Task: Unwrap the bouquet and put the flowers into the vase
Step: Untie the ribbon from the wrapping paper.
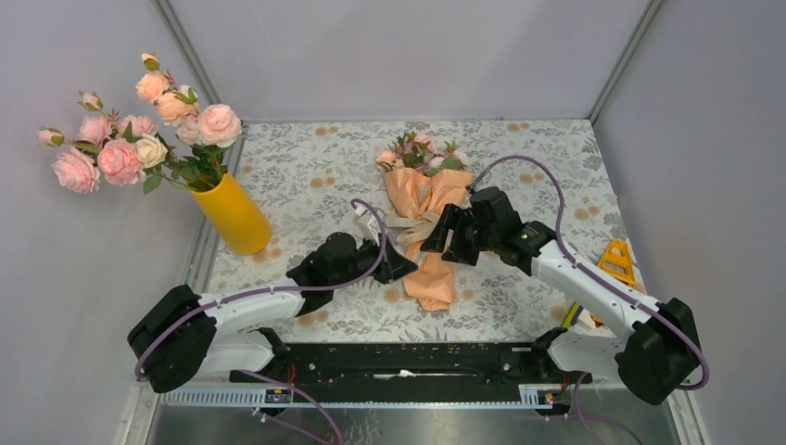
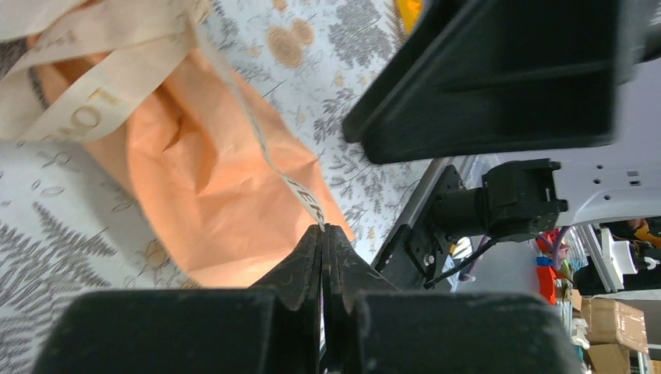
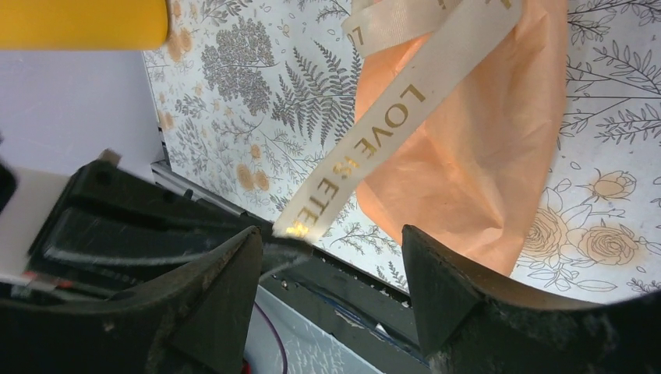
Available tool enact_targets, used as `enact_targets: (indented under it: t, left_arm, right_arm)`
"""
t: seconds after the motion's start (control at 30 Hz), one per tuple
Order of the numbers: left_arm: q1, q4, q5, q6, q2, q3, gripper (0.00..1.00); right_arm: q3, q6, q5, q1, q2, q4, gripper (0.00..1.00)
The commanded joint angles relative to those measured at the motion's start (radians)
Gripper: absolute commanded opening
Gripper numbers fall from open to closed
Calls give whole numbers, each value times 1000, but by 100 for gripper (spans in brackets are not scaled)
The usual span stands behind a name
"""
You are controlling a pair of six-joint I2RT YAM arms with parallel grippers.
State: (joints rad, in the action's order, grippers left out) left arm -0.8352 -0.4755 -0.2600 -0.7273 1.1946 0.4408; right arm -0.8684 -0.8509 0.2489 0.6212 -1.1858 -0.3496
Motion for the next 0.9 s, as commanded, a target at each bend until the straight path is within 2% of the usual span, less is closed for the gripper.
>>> enact_targets:
  t: [0.0,0.33,0.47,0.63,0.67,0.7,0.77,0.8,0.87]
  left_arm:
    - [-47,-19,63,37,15,100,0]
    - [-122,-3,37,102,102,194,0]
    - [-135,4,46,114,122,205,0]
    - [-140,114,85,202,117,254,0]
    - [-140,150,90,226,118,272,5]
    - [-140,183,93,248,121,290,16]
    - [-141,252,109,289,121,325,52]
    - [-140,280,134,302,113,338,66]
    - [-139,311,203,318,87,347,80]
  right_arm:
    - [-17,-24,37,8,-51,45,71]
    - [-18,-22,47,8,-104,65,67]
    - [-16,-5,57,7,-112,73,49]
    - [-55,55,18,8,-116,-1,25]
    - [-60,64,10,8,-114,-12,19]
    - [-66,76,-2,6,-110,-23,13]
    - [-79,102,-29,3,-100,-50,4]
    - [-86,115,-44,1,-93,-65,1]
    - [-93,149,-82,-8,-81,-94,0]
